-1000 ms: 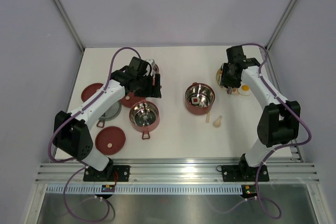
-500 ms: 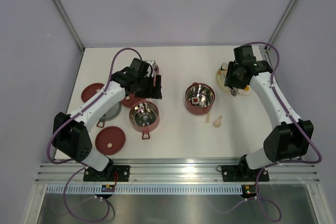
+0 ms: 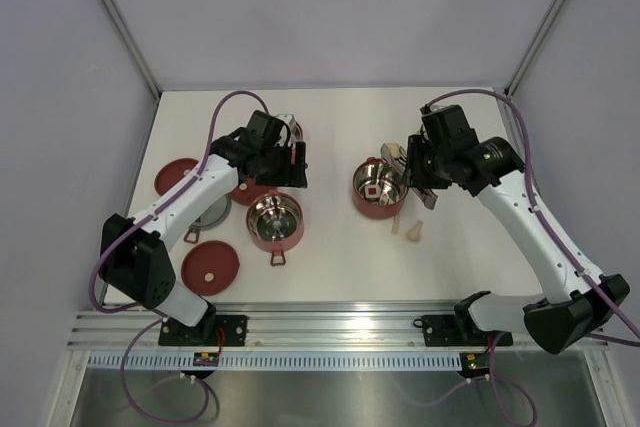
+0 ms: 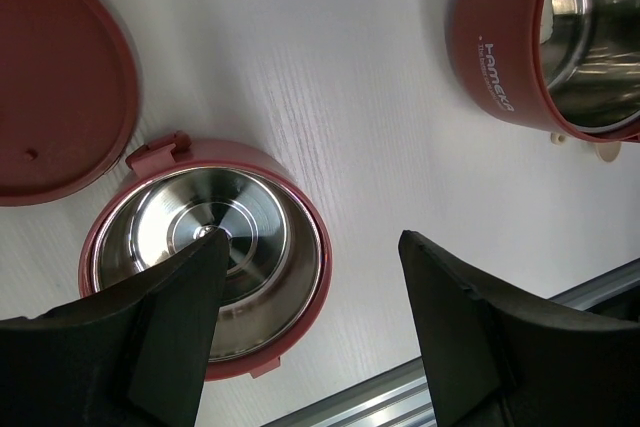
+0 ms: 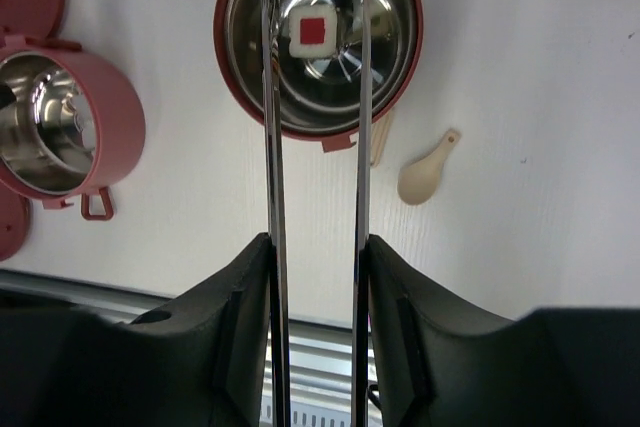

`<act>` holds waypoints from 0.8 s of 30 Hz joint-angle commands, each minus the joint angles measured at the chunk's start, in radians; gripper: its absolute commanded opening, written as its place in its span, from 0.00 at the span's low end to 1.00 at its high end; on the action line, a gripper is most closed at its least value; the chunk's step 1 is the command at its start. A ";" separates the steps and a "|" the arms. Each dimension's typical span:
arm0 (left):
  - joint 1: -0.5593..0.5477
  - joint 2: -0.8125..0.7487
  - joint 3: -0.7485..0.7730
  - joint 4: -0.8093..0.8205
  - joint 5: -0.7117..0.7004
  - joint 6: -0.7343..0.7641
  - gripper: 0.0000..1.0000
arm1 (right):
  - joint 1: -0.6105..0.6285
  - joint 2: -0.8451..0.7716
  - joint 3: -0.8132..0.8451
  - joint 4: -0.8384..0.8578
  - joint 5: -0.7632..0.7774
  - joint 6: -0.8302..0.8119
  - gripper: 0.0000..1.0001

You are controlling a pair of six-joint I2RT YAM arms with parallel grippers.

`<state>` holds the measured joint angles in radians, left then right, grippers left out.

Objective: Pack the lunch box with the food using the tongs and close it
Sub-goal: Place the fake food in the packing box.

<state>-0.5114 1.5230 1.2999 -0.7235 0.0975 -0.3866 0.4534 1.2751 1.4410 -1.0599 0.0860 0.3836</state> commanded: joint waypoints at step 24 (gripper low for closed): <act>-0.004 -0.004 0.027 0.038 -0.005 -0.012 0.73 | 0.097 0.056 -0.102 0.018 0.027 0.046 0.65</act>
<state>-0.5121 1.5230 1.2999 -0.7235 0.0967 -0.3943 0.5415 1.3422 1.3212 -1.0653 0.0895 0.4232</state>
